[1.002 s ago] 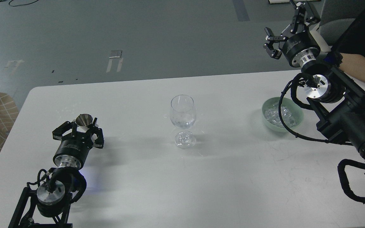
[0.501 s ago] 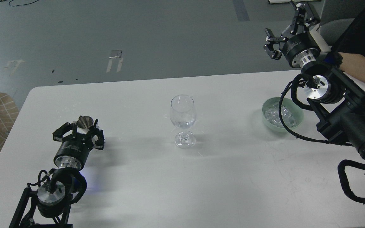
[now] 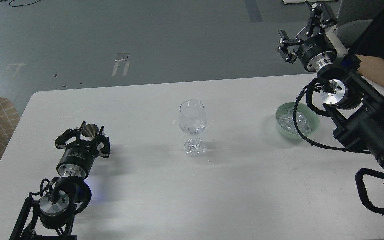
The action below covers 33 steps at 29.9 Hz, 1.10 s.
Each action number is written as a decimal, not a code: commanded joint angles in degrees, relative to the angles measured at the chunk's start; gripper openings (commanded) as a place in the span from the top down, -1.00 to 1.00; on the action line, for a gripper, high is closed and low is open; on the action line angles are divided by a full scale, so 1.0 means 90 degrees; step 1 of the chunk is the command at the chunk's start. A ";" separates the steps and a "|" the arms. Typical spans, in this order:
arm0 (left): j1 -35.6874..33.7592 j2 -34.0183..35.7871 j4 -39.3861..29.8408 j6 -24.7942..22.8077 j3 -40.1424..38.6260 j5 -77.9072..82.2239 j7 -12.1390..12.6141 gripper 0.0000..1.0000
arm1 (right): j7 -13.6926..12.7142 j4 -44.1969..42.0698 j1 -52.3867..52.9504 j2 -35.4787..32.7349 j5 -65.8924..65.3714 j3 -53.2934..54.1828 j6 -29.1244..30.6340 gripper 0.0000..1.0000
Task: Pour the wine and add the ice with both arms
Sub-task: 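Lower the jigger onto the table with the left gripper, then open the left gripper to release the jigger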
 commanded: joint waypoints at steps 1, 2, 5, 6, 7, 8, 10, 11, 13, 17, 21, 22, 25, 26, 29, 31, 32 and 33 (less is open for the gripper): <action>-0.0009 0.0000 0.0001 0.0000 0.0010 0.0010 0.0002 -0.20 | 0.0000 0.0006 -0.0008 0.0000 0.0000 0.0008 0.0000 -1.00; -0.0009 0.0000 0.0001 0.0000 0.0000 0.0010 0.0012 -0.25 | 0.0000 0.0006 -0.0008 0.0000 0.0000 -0.0002 0.0000 -1.00; -0.0009 0.0000 0.0001 0.0000 0.0000 0.0010 0.0012 -0.43 | 0.0000 0.0006 -0.0008 0.0000 0.0000 0.0008 0.0000 -1.00; -0.0009 0.0000 0.0001 0.0000 0.0000 0.0010 0.0012 -0.48 | 0.0000 0.0006 -0.0008 0.0000 0.0000 0.0008 0.0000 -1.00; -0.0009 0.0000 0.0001 0.0000 0.0000 0.0010 0.0012 -0.58 | 0.0000 0.0006 -0.0008 0.0000 0.0000 0.0008 0.0000 -1.00; -0.0009 0.0000 0.0001 0.0000 0.0000 0.0010 0.0012 -0.64 | 0.0000 0.0006 -0.0008 -0.0010 0.0000 0.0008 0.0000 -1.00; -0.0009 0.0000 0.0001 0.0000 0.0000 0.0010 0.0041 -0.79 | 0.0000 0.0006 -0.0008 -0.0010 0.0000 0.0008 0.0000 -1.00; -0.0009 0.0000 0.0001 0.0000 0.0000 0.0010 0.0070 -0.88 | 0.0000 0.0006 -0.0008 -0.0010 0.0000 0.0008 0.0000 -1.00; -0.0009 0.0000 0.0001 0.0000 0.0010 0.0020 0.0080 -0.94 | 0.0000 0.0006 -0.0008 -0.0010 0.0000 0.0008 0.0000 -1.00; 0.0011 0.0000 0.0001 0.0000 0.0010 0.0020 0.0100 -0.95 | 0.0000 0.0006 -0.0008 0.0000 0.0000 0.0008 0.0000 -1.00; 0.0079 0.0000 -0.0028 0.0000 0.0029 0.0020 0.0100 -0.95 | 0.0000 0.0016 -0.0008 0.0000 0.0000 0.0008 0.0000 -1.00; 0.0089 0.0000 -0.0048 -0.0009 0.0029 0.0020 0.0100 -0.96 | 0.0000 0.0016 -0.0008 0.0000 0.0000 0.0008 0.0000 -1.00; 0.0196 0.0000 -0.0067 -0.0009 0.0019 0.0010 0.0109 -0.96 | 0.0000 0.0016 -0.0008 0.0000 0.0000 -0.0002 0.0000 -1.00; 0.0206 0.0000 -0.0077 -0.0009 0.0010 0.0010 0.0119 -0.96 | 0.0000 0.0016 -0.0008 0.0000 0.0000 0.0008 0.0000 -1.00; 0.0275 0.0000 -0.0097 -0.0009 0.0010 0.0000 0.0129 -0.96 | 0.0000 0.0026 -0.0018 0.0000 0.0000 0.0008 0.0000 -1.00; 0.0333 0.0000 -0.0126 -0.0019 0.0000 0.0000 0.0129 -0.96 | 0.0000 0.0026 -0.0018 0.0010 0.0010 0.0008 0.0000 -1.00; 0.0362 0.0000 -0.0136 -0.0019 0.0000 0.0000 0.0129 -0.96 | 0.0000 0.0026 -0.0018 0.0010 0.0000 0.0008 0.0000 -1.00; 0.0401 0.0000 -0.0174 -0.0019 0.0000 0.0000 0.0129 -0.96 | 0.0000 0.0026 -0.0018 0.0010 0.0000 0.0008 0.0000 -1.00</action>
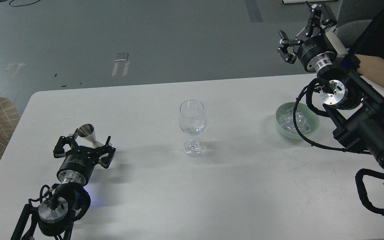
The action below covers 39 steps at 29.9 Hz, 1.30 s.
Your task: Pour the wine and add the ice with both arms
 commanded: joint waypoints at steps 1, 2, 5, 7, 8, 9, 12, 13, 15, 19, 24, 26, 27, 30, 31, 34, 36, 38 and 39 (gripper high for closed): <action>0.0110 0.0000 -0.0077 -0.0007 -0.0004 -0.0001 0.0001 -0.96 | 0.0000 -0.0001 0.0000 0.0002 -0.0004 0.0004 0.0000 -1.00; 0.0130 0.0000 -0.0097 -0.0007 -0.0004 -0.0001 0.0001 -0.96 | 0.0000 -0.0001 0.0000 0.0002 0.0006 0.0004 0.0000 -1.00; 0.0306 0.0000 -0.0146 -0.0036 -0.0033 -0.0001 0.0011 -0.96 | 0.0000 -0.0001 0.0000 -0.0007 0.0006 0.0004 0.0000 -1.00; 0.0423 0.0000 -0.0214 -0.0114 -0.0062 -0.0011 0.0030 -0.96 | 0.0000 -0.0001 -0.0010 -0.0017 0.0006 0.0004 0.0000 -1.00; 0.0462 0.0000 -0.0234 -0.0143 -0.0072 -0.0011 0.0040 -0.96 | 0.0000 -0.0001 -0.0010 -0.0017 0.0006 0.0004 0.0000 -1.00; 0.0559 0.0000 -0.0292 -0.0192 -0.0091 -0.0011 0.0050 -0.96 | 0.0000 0.0009 -0.0029 -0.0027 0.0006 0.0004 0.0000 -1.00; 0.0735 0.0000 -0.0390 -0.0241 -0.0140 -0.0050 0.0069 -0.96 | 0.0000 0.0038 -0.0039 -0.0037 0.0006 0.0004 0.0000 -1.00; 0.0755 0.0000 -0.0419 -0.0261 -0.0179 -0.0060 0.0069 -0.96 | 0.0000 0.0038 -0.0039 -0.0037 0.0006 0.0004 0.0000 -1.00; 0.0833 0.0068 -0.0478 -0.0348 -0.0325 -0.0070 0.0079 -0.96 | 0.0000 0.0048 -0.0039 -0.0037 0.0006 0.0014 0.0000 -1.00; 0.0882 0.0361 -0.0488 -0.0670 -0.0657 -0.0089 0.0079 -0.96 | -0.0010 0.0058 -0.0039 -0.0046 0.0006 0.0014 0.0000 -1.00; 0.0853 0.0781 -0.0429 -0.0847 -0.1126 -0.0080 -0.0028 -0.96 | -0.0010 0.0058 -0.0049 -0.0056 0.0006 0.0014 0.0000 -1.00; 0.0853 0.1189 -0.0410 -0.0847 -0.1340 -0.0109 -0.0019 -0.96 | 0.0000 0.0058 -0.0049 -0.0056 0.0006 0.0014 0.0000 -1.00; 0.0853 0.1278 -0.0410 -0.0856 -0.1409 -0.0109 -0.0019 -0.96 | 0.0000 0.0058 -0.0049 -0.0056 0.0006 0.0014 0.0000 -1.00; 0.0824 0.1591 -0.0381 -0.0857 -0.1673 -0.0109 -0.0018 -0.96 | 0.0000 0.0068 -0.0039 -0.0056 0.0006 0.0014 0.0000 -1.00; 0.0794 0.1708 -0.0332 -0.0866 -0.1799 -0.0109 -0.0048 -0.96 | 0.0000 0.0068 -0.0039 -0.0056 0.0006 0.0014 0.0000 -1.00; 0.0648 0.1982 -0.0263 -0.0857 -0.1976 -0.0109 -0.0028 -0.96 | -0.0010 0.0068 -0.0010 -0.0056 -0.0023 0.0004 0.0000 -1.00; 0.0404 0.2206 -0.0205 -0.0827 -0.1986 -0.0109 0.0040 -0.95 | -0.0010 0.0107 0.0000 -0.0066 -0.0033 -0.0005 0.0000 -1.00; -0.0034 0.2469 -0.0098 -0.0682 -0.1957 -0.0099 0.0127 -0.65 | -0.0020 0.0185 0.0010 -0.0144 -0.0043 -0.0005 0.0000 -1.00; -0.0162 0.2567 -0.0087 -0.0642 -0.1947 -0.0089 0.0167 -0.57 | -0.0020 0.0195 0.0019 -0.0173 -0.0033 -0.0005 -0.0010 -1.00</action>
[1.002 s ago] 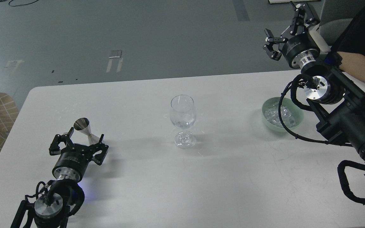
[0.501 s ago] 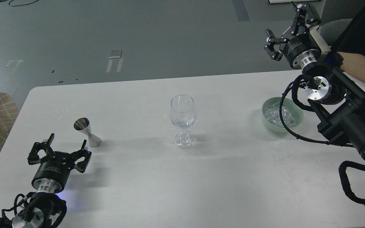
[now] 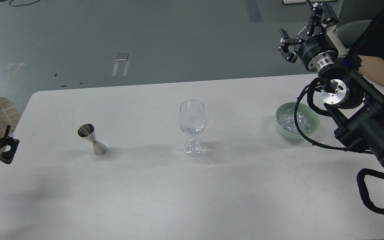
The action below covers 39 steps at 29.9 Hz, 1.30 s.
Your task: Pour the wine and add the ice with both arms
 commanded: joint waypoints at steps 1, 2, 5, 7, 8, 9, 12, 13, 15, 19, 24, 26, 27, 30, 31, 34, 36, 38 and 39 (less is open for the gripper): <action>-0.0592 0.0431 0.0096 0.0181 0.0033 0.0019 0.0189 -0.55 | -0.0008 0.0096 0.0020 -0.0110 -0.0011 -0.0003 -0.0019 -1.00; -0.0825 0.0626 0.0106 0.0249 0.0034 0.0000 0.0354 -0.53 | -0.0017 0.0126 0.0020 -0.0139 -0.0011 -0.0013 -0.0049 -1.00; -0.1353 0.0725 0.0135 0.0377 0.0063 0.0058 0.0454 -0.71 | -0.0027 0.0155 0.0020 -0.0178 -0.0011 -0.0013 -0.0059 -1.00; -0.1646 0.0764 0.0174 0.0348 0.0073 0.0195 0.0308 -0.97 | -0.0027 0.0155 0.0020 -0.0169 -0.0011 -0.0013 -0.0059 -1.00; -0.1648 0.0764 0.0174 0.0348 0.0073 0.0195 0.0307 -0.97 | -0.0027 0.0155 0.0020 -0.0169 -0.0011 -0.0013 -0.0059 -1.00; -0.1822 0.0784 0.0368 0.0319 0.0063 0.0137 0.0191 -0.97 | -0.0018 0.0165 0.0020 -0.0169 -0.0011 -0.0013 -0.0078 -1.00; -0.2232 0.0716 0.0973 0.0056 0.0189 0.0097 0.0189 -0.97 | -0.0027 0.0272 0.0020 -0.0169 -0.0021 -0.0023 -0.0146 -1.00; -0.2321 0.0754 0.1043 0.0016 0.0422 0.0156 0.0199 -0.97 | -0.0027 0.0321 0.0010 -0.0188 -0.0040 -0.0032 -0.0166 -1.00; -0.2380 0.0823 0.1053 -0.0013 0.0774 0.0205 0.0199 -0.97 | -0.0027 0.0360 0.0010 -0.0217 -0.0118 -0.0081 -0.0176 -1.00; -0.2672 0.1592 0.1063 -0.0266 0.1905 0.0254 0.0209 -0.97 | -0.0027 0.0487 0.0088 -0.0451 -0.0790 -0.0607 -0.0458 -1.00; -0.3150 0.2082 0.1228 -0.0783 0.2932 0.0973 0.0199 -0.97 | -0.0018 0.0945 0.0089 -0.0899 -0.1444 -0.1163 -0.0498 -1.00; -0.3405 0.2083 0.1433 -0.1097 0.3158 0.1522 0.0209 -0.97 | -0.0017 0.1131 0.0089 -0.1096 -0.1806 -0.1467 -0.0508 -1.00; -0.3464 0.2073 0.1521 -0.1146 0.3217 0.1688 0.0209 -0.97 | -0.0017 0.1200 0.0089 -0.1174 -0.1963 -0.1555 -0.0517 -1.00; -0.3649 0.2015 0.1620 -0.1186 0.3344 0.2031 0.0199 -0.97 | -0.0017 0.1570 0.0079 -0.1573 -0.2965 -0.1916 -0.0615 -1.00; -0.3679 0.2005 0.1620 -0.1185 0.3344 0.2031 0.0199 -0.97 | -0.0008 0.1649 0.0059 -0.1662 -0.3202 -0.1994 -0.0683 -1.00; -0.3689 0.1947 0.1620 -0.1176 0.3354 0.2041 0.0199 -0.97 | 0.0002 0.1990 -0.0019 -0.2033 -0.4344 -0.2346 -0.1102 -1.00; -0.3689 0.1791 0.1620 -0.1176 0.3364 0.2089 0.0209 -0.97 | 0.0002 0.2283 -0.0067 -0.2384 -0.5309 -0.2677 -0.1570 -1.00; -0.3689 0.1712 0.1620 -0.1156 0.3364 0.2100 0.0209 -0.97 | 0.0002 0.2517 -0.0174 -0.2637 -0.5780 -0.2795 -0.1805 -1.00; -0.3689 0.1683 0.1620 -0.1166 0.3364 0.2100 0.0209 -0.97 | 0.0002 0.2606 -0.0223 -0.2717 -0.5898 -0.2806 -0.1845 -1.00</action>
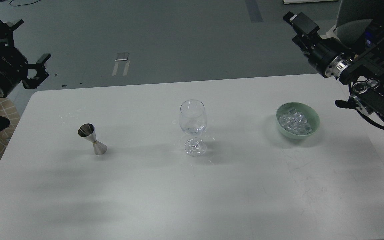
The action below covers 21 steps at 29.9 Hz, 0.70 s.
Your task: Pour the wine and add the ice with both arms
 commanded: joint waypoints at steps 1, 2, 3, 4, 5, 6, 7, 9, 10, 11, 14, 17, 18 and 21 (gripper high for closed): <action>-0.0004 -0.0136 -0.0010 0.0010 0.0002 0.0017 0.0004 -0.97 | -0.0001 0.0409 -0.0176 -0.0426 -0.0770 -0.0168 -0.0324 -1.00; -0.0004 -0.0155 -0.0029 0.0010 -0.0008 0.0017 0.0004 -0.97 | -0.0001 0.0603 -0.0292 -0.0630 -0.0994 -0.0177 -0.0344 -1.00; -0.0004 -0.0156 -0.0039 0.0010 0.0002 0.0017 0.0004 -0.97 | -0.0001 0.0692 -0.0361 -0.0748 -0.1141 -0.0177 -0.0344 -1.00; -0.0004 -0.0165 -0.0049 0.0010 -0.0008 0.0017 0.0004 -0.97 | -0.0001 0.0857 -0.0507 -0.0962 -0.1471 -0.0177 -0.0344 -1.00; -0.0004 -0.0185 -0.0068 0.0019 -0.0008 0.0017 0.0004 -0.97 | 0.0008 0.0975 -0.0653 -0.1138 -0.1813 -0.0177 -0.0383 -1.00; -0.0004 -0.0214 -0.0078 0.0019 -0.0008 0.0026 0.0014 -0.97 | 0.0009 0.1025 -0.0732 -0.1227 -0.1981 -0.0177 -0.0412 -1.00; -0.0004 -0.0253 -0.0078 0.0019 0.0002 0.0027 0.0014 -0.97 | 0.0018 0.1064 -0.0820 -0.1305 -0.2137 -0.0177 -0.0451 -1.00; -0.0004 -0.0380 -0.0098 0.0029 0.0002 0.0027 0.0014 -0.97 | 0.0038 0.1132 -0.1064 -0.1472 -0.2460 -0.0168 -0.0597 -1.00; -0.0004 -0.0409 -0.0098 0.0029 0.0002 0.0027 0.0014 -0.97 | 0.0077 0.1161 -0.1200 -0.1521 -0.2596 -0.0177 -0.0685 -1.00; -0.0004 -0.0429 -0.0098 0.0039 0.0002 0.0027 0.0014 -0.97 | 0.0125 0.1171 -0.1337 -0.1598 -0.2743 -0.0177 -0.0763 -1.00; 0.0006 -0.0517 -0.0098 0.0088 0.0002 0.0027 0.0014 -0.97 | 0.0262 0.1172 -0.1601 -0.1765 -0.3299 -0.0177 -0.0813 -1.00; 0.0006 -0.0721 -0.0098 0.0127 0.0002 0.0104 0.0014 -0.97 | 0.0419 0.1113 -0.1952 -0.1804 -0.4187 -0.0168 -0.0920 -1.00; 0.0006 -0.0751 -0.0098 0.0127 0.0002 0.0134 0.0014 -0.97 | 0.0419 0.1103 -0.2002 -0.1804 -0.4228 -0.0168 -0.0930 -1.00; 0.0006 -0.0839 -0.0098 0.0127 0.0002 0.0212 0.0014 -0.97 | 0.0419 0.1103 -0.2139 -0.1785 -0.4229 -0.0168 -0.0940 -1.00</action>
